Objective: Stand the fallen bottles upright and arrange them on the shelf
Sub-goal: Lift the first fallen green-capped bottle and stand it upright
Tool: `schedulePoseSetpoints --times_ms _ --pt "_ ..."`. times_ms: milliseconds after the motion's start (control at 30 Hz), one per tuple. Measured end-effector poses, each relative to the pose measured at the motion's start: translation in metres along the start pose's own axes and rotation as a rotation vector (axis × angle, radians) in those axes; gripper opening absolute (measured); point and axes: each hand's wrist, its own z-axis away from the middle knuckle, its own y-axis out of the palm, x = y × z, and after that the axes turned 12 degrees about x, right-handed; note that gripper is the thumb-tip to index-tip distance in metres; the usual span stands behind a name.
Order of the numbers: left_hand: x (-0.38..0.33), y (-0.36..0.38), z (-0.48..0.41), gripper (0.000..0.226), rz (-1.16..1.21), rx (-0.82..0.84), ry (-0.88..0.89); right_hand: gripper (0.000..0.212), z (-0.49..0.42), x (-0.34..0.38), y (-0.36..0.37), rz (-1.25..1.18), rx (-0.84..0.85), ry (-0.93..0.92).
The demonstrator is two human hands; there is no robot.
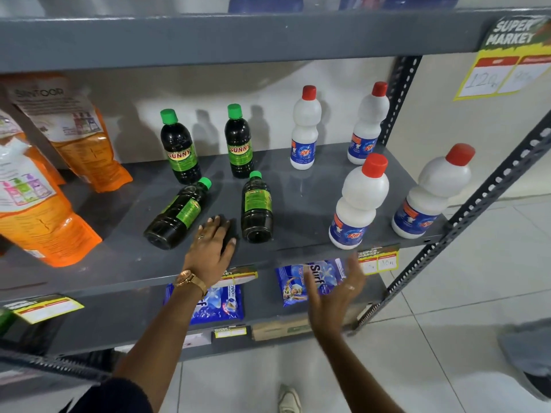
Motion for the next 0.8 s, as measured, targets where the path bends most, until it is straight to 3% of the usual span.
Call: schedulePoseSetpoints --times_ms 133,267,400,467,533,600,667,800 --pt "0.008 -0.001 0.024 0.064 -0.021 0.011 0.085 0.056 0.03 0.036 0.032 0.087 0.343 -0.162" --pt "0.036 -0.024 0.044 0.041 -0.149 -0.197 0.182 0.053 -0.021 0.096 0.068 0.105 0.308 -0.165" --pt "0.07 -0.059 0.05 0.053 -0.062 -0.286 0.04 0.088 -0.082 0.127 0.103 0.499 0.397 0.134" --pt "0.092 -0.067 0.048 0.068 0.052 -0.222 -0.057 0.099 -0.102 0.136 0.114 0.541 0.501 0.333" --pt "0.109 -0.069 0.044 0.089 0.18 -0.107 -0.105 0.096 -0.112 0.136 0.12 0.528 0.569 0.426" --pt "0.117 -0.068 0.04 0.103 0.199 -0.005 -0.115 0.084 -0.115 0.129 0.122 0.516 0.56 0.451" --pt "0.12 -0.065 0.038 0.102 0.135 0.026 -0.1 0.074 -0.113 0.121 0.125 0.477 0.485 0.421" --pt "0.126 -0.06 0.033 0.106 0.0 0.017 -0.053 0.07 -0.1 0.117 0.134 0.256 0.183 0.174"
